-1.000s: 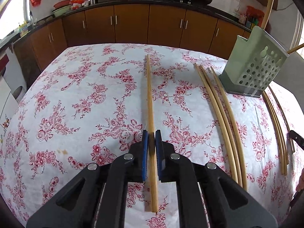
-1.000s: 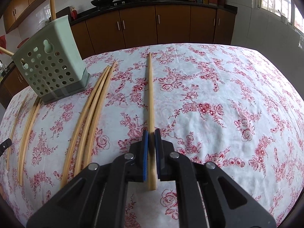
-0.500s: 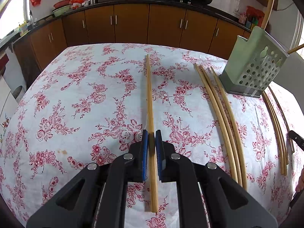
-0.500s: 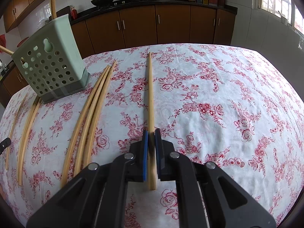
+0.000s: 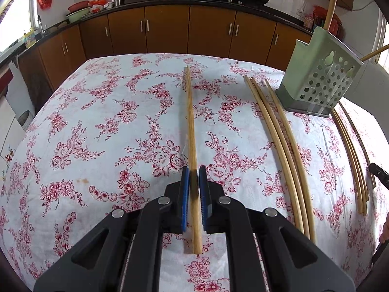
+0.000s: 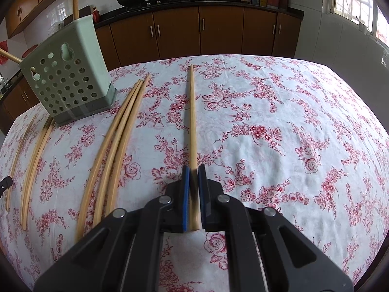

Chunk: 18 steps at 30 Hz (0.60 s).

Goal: Organize utensils
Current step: 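Close the left gripper on a chopstick on the cloth while the right gripper grasps another, then lift the chopstick with the left gripper over the holder while the right gripper carries its own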

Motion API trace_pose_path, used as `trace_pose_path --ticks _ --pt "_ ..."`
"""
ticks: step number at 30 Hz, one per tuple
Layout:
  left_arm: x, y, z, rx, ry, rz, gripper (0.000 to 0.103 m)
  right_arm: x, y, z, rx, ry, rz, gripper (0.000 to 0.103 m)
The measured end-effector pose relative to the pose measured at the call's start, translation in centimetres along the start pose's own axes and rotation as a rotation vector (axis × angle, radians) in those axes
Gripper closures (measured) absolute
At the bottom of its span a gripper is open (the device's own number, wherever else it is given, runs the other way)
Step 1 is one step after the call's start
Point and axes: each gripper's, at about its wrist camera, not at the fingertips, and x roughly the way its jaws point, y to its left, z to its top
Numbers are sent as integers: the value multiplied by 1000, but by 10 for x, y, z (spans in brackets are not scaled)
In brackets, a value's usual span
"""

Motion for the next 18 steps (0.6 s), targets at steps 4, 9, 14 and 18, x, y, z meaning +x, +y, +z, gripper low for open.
trace_pose_path --ticks 4,9,14,18 --pt "-4 0 -4 3 1 -2 94 -2 1 -2 -5 1 -3 94" --pt "-7 -2 -8 9 3 4 94 -5 2 -4 -6 2 -1 94" --pt "-11 -3 -13 24 4 10 94 -10 2 -8 -10 2 9 95" --pt "-15 -4 -16 55 14 23 95 -15 1 -9 -6 -3 17 95"
